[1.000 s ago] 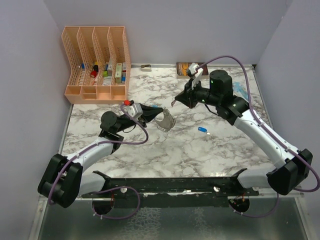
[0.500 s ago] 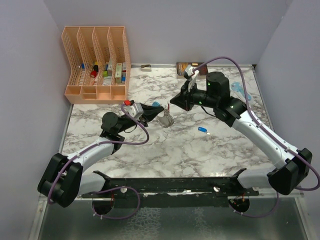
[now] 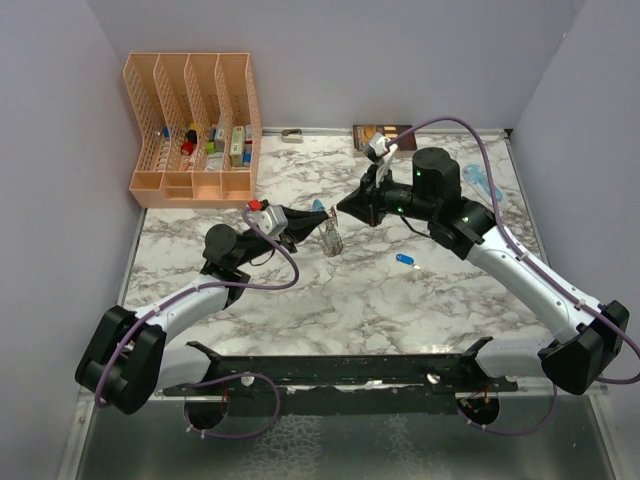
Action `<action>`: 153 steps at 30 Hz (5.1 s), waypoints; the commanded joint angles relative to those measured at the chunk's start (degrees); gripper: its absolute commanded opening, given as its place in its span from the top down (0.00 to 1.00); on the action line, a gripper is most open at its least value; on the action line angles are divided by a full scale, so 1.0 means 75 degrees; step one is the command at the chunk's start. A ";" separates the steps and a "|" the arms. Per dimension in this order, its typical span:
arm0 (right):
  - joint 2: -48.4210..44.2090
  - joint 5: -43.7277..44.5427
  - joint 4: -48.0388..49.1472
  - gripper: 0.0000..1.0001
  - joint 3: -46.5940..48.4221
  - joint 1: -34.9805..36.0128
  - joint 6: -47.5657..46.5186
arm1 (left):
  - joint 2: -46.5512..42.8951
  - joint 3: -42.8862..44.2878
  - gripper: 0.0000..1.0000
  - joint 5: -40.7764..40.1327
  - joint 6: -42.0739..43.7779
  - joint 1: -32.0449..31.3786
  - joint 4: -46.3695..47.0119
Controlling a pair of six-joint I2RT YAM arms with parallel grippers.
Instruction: Put the keys on the keyring
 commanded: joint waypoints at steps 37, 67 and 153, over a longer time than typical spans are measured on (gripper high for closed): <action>0.0027 0.0419 -0.0092 0.99 0.0046 0.0183 0.0105 | -0.0029 0.0288 1.00 -0.0158 0.0055 -0.0083 0.0435; 0.0102 0.0389 -0.0024 0.99 0.0271 0.0256 0.0157 | 0.0006 0.0295 1.00 -0.0036 0.0338 -0.0153 0.0214; 0.0002 0.2812 -0.0504 0.66 -0.1103 -0.0014 0.0909 | -0.0581 0.0130 1.00 -0.0876 0.0358 0.0200 -0.0957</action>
